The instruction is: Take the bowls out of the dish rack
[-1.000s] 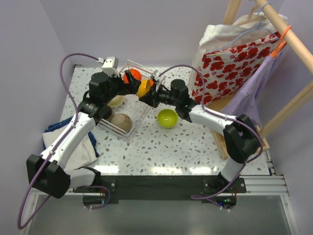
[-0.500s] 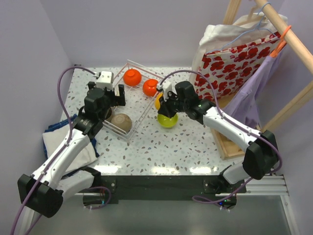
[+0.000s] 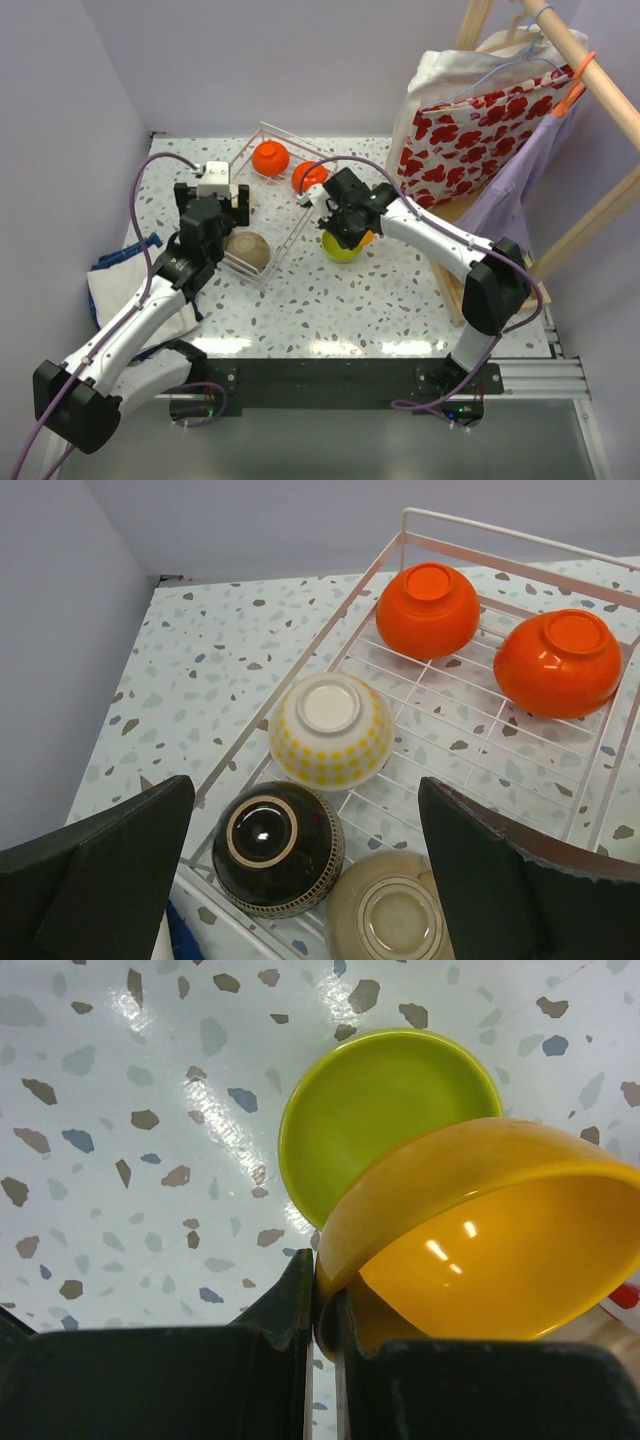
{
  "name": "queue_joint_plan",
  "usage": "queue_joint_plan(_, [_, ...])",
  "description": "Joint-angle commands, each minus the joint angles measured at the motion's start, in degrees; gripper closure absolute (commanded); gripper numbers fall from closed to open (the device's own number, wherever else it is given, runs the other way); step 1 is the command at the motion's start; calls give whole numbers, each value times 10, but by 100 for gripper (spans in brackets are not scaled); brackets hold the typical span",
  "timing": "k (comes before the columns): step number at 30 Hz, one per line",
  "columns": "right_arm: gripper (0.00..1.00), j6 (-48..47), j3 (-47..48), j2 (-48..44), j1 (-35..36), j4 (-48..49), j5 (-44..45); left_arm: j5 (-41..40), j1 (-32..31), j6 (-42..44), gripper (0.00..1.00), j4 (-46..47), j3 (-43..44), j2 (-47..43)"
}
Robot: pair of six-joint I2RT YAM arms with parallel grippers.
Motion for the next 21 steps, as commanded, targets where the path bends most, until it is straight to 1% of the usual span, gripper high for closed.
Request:
queue_joint_plan(1, [100, -33, 79, 41, 14, -56, 32, -24, -10, 12, 0, 52, -6, -20])
queue_joint_plan(2, [100, -36, 85, 62, 14, -61, 31, -25, -11, 13, 0, 53, -7, -20])
queue_joint_plan(9, [100, -48, 125, 127, 28, -86, 50, -33, -14, 17, 0, 61, -14, -32])
queue_joint_plan(15, [100, -52, 137, 148, 46, -103, 77, -34, -16, 19, 0, 68, -18, -40])
queue_joint_plan(21, [85, -50, 148, 159, 53, -118, 100, -29, -17, 20, 0, 68, -20, -40])
